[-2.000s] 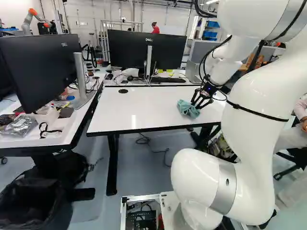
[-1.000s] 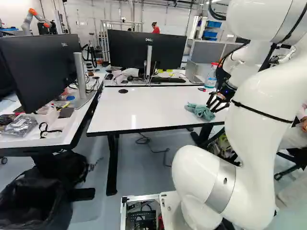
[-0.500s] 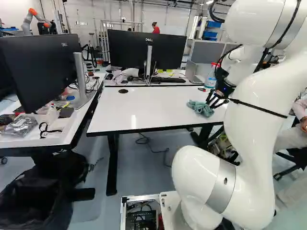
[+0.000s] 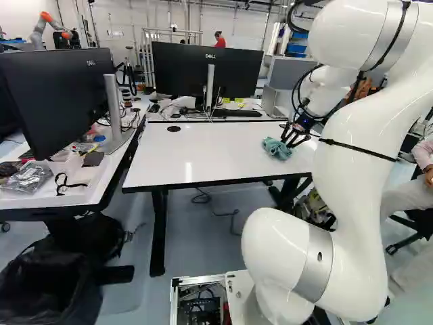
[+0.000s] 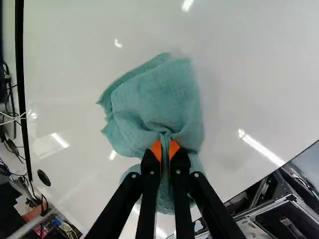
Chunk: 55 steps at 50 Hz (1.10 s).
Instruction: Clean the table with the green towel
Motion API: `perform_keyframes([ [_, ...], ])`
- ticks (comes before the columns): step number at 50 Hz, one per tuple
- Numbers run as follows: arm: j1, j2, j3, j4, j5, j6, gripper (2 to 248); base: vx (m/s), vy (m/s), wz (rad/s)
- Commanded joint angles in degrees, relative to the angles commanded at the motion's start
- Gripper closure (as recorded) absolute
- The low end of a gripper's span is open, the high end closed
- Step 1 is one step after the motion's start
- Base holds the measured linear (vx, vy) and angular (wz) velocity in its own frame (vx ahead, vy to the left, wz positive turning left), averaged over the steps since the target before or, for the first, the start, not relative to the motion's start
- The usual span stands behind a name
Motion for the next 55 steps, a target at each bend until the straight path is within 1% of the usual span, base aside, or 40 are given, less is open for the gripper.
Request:
perform_keyframes([
  [18, 3.06, 1.74, 2.35, 0.0, 0.0, 0.0, 213, 0.0, 0.0, 0.0],
  [29, 3.98, 3.81, 5.1, 0.0, 0.0, 0.0, 213, 0.0, 0.0, 0.0],
  [38, 3.6, 5.84, 7.75, 0.0, 0.0, 0.0, 213, 0.0, 0.0, 0.0],
  [55, 1.52, 9.63, 12.54, 0.0, 0.0, 0.0, 213, 0.0, 0.0, 0.0],
])
